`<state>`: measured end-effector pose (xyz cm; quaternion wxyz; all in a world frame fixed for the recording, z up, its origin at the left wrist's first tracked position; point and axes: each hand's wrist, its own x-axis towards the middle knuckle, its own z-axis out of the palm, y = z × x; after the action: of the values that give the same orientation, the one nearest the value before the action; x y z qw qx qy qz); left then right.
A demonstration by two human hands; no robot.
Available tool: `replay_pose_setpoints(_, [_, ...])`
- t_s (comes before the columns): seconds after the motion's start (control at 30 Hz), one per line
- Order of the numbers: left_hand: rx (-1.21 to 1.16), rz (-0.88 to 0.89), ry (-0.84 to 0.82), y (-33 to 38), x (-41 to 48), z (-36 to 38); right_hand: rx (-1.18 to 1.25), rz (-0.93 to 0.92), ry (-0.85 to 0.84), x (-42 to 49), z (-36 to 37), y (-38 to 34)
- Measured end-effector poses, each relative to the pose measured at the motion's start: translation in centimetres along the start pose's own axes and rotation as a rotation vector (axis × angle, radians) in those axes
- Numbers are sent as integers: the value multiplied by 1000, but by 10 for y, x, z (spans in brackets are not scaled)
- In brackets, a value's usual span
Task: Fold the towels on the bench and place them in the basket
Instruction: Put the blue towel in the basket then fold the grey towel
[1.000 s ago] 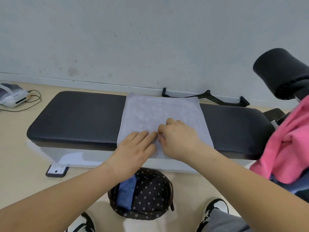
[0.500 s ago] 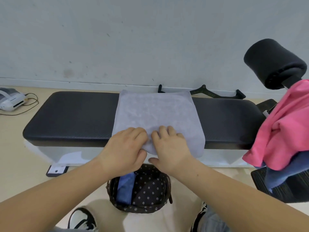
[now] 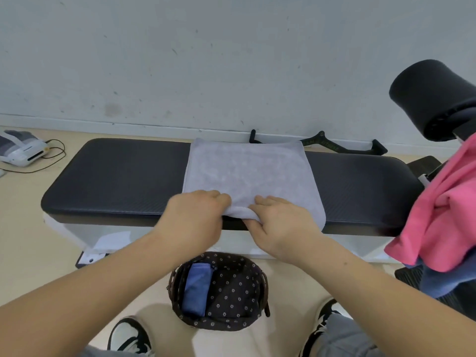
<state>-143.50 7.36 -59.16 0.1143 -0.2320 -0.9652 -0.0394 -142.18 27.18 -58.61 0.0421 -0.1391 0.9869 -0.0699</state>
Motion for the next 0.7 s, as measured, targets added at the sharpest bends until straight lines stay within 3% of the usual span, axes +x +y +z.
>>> replay_pose_setpoints(0.2, [16, -197, -65, -29, 4, -36, 4, 58, 4, -12, -18, 31])
replay_pose_setpoints(0.47, [-430, -256, -161, -40, 7, -47, 54, 259, 50, -45, -39, 69])
replay_pose_setpoints(0.7, [-697, -428, -282, -43, 10, -63, 198, 308, 3, -49, -58, 74])
